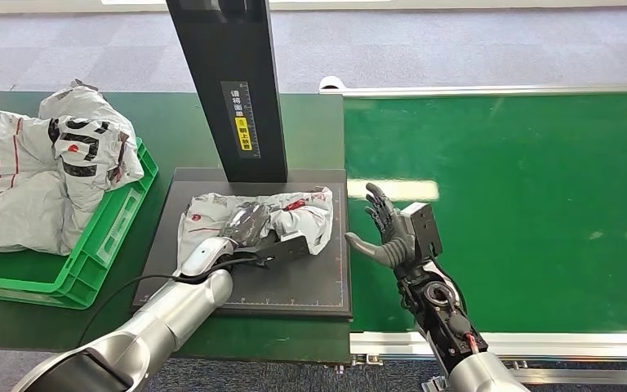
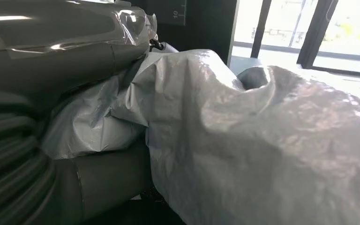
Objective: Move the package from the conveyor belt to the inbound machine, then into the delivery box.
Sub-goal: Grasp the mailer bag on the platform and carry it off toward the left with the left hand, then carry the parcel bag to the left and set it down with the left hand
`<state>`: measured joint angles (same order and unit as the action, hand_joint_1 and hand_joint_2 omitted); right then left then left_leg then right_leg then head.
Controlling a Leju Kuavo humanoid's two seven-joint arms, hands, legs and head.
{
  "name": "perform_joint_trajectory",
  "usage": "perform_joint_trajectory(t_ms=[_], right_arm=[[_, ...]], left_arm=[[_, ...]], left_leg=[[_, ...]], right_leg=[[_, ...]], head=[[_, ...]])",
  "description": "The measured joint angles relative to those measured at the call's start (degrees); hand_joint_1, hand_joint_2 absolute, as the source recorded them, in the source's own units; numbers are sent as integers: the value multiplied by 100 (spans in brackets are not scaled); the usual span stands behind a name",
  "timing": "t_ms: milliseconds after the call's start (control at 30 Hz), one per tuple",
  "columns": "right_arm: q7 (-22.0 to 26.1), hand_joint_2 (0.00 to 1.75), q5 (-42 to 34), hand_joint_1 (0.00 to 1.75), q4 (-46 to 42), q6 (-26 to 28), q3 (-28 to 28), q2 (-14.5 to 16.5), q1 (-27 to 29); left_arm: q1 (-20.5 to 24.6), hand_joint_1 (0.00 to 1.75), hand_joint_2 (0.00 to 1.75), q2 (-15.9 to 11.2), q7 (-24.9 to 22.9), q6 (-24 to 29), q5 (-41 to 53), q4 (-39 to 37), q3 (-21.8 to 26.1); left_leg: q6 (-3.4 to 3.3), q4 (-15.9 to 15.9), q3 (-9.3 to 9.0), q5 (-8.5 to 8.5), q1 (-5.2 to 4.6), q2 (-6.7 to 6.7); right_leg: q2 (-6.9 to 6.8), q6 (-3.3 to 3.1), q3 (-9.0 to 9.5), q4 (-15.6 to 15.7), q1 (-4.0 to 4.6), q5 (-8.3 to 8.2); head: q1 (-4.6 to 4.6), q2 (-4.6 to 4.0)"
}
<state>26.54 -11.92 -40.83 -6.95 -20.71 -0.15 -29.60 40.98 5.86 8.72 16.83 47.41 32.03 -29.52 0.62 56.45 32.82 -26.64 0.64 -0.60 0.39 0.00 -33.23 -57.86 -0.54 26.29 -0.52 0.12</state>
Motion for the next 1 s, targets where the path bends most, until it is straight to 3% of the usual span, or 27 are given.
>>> perform_joint_trajectory(t_ms=[367, 500, 600, 833, 1000], right_arm=[[85, 175, 33, 0, -59, 3, 38, 1, 114], [107, 175, 4, 0, -111, 40, 54, -7, 168], [120, 175, -22, 0, -159, 70, 74, -14, 216], [163, 175, -59, 0, -201, 89, 95, -36, 266], [191, 175, -117, 0, -227, 137, 111, -81, 330]], left_arm=[[-366, 175, 175, -2, 1034, 1599, -134, 482, 316], [-686, 175, 175, 93, 2160, 2212, 111, 1154, 740], [-955, 175, 175, 300, 2742, 2292, 479, 1759, 1370], [-1313, 175, 175, 606, 3081, 2299, 760, 2636, 2272], [-1720, 175, 175, 718, 3116, 2305, 882, 3822, 2496]], left_leg=[[0, 0, 11, 0, 0, 0], [0, 1, 13, 0, 0, 0], [0, 1, 18, -2, 0, 4], [1, 0, 19, -1, 1, 4], [1, 1, 24, -2, 0, 4]], right_leg=[[0, 0, -10, 0, 0, 0], [0, 0, -14, 0, 0, 0], [2, 0, -19, 0, 0, 0], [4, 0, -22, 0, 1, 0], [4, 1, -26, 0, 0, 1]], head=[[1, 0], [0, 0], [1, 0], [0, -1], [1, 0]])
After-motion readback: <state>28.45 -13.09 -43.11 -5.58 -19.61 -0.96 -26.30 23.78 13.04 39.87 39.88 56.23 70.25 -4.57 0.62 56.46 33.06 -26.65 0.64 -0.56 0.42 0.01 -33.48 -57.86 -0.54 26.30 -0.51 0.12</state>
